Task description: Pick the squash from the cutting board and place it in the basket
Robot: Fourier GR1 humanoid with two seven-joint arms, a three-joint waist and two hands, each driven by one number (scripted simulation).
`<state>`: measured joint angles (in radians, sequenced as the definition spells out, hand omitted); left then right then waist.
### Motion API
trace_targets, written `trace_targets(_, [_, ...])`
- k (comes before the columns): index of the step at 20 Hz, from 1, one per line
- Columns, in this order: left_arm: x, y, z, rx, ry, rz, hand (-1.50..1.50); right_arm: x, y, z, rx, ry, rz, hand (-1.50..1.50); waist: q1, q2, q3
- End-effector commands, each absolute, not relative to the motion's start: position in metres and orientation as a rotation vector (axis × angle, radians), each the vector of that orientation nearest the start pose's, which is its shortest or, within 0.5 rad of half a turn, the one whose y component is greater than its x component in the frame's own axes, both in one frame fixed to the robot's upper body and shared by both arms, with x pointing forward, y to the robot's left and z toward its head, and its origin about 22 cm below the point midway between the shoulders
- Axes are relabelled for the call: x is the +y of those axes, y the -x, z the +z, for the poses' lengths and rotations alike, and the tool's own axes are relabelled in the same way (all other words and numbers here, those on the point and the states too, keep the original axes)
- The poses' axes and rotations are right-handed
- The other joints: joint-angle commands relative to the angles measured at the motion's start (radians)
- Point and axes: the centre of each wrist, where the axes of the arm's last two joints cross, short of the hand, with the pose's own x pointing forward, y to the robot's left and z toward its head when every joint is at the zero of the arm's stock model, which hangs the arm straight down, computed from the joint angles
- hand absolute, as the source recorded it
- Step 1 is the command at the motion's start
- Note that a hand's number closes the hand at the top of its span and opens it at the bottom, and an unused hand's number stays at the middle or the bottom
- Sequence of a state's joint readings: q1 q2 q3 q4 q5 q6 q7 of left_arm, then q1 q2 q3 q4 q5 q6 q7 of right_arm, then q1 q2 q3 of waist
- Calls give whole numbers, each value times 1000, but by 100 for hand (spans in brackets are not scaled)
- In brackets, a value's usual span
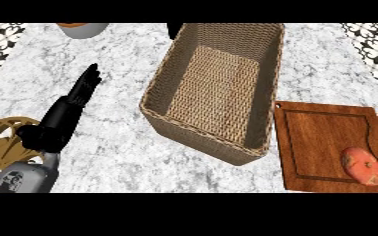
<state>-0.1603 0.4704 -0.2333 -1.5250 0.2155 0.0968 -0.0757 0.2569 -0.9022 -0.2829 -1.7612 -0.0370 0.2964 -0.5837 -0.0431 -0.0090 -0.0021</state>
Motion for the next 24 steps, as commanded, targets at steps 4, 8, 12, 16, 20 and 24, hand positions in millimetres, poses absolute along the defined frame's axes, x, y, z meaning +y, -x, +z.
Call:
trace_targets(4, [266,-271,45,-1682,-79,-343,0,-457,-181,233,-1482,536,1401,-150,1,1,0])
trace_targets(8, [269,-274,44,-1653,-72,-354,0,-457,-175,252,-1338,450,1494,-150,-5,2,0])
trace_targets(12, [273,-277,55,-1673,-67,-360,0,-475,-166,269,-1344,424,1467,-150,18,4,1])
trace_targets(16, [270,-261,43,-1684,-71,-350,0,-513,-149,272,-1350,442,1404,-150,18,3,2])
trace_targets(20, [274,-273,52,-1673,-38,-371,0,-500,-155,253,-1372,455,1418,-150,33,8,2])
trace_targets(24, [279,-277,58,-1698,-46,-388,0,-513,-152,211,-1365,456,1355,-150,48,12,3])
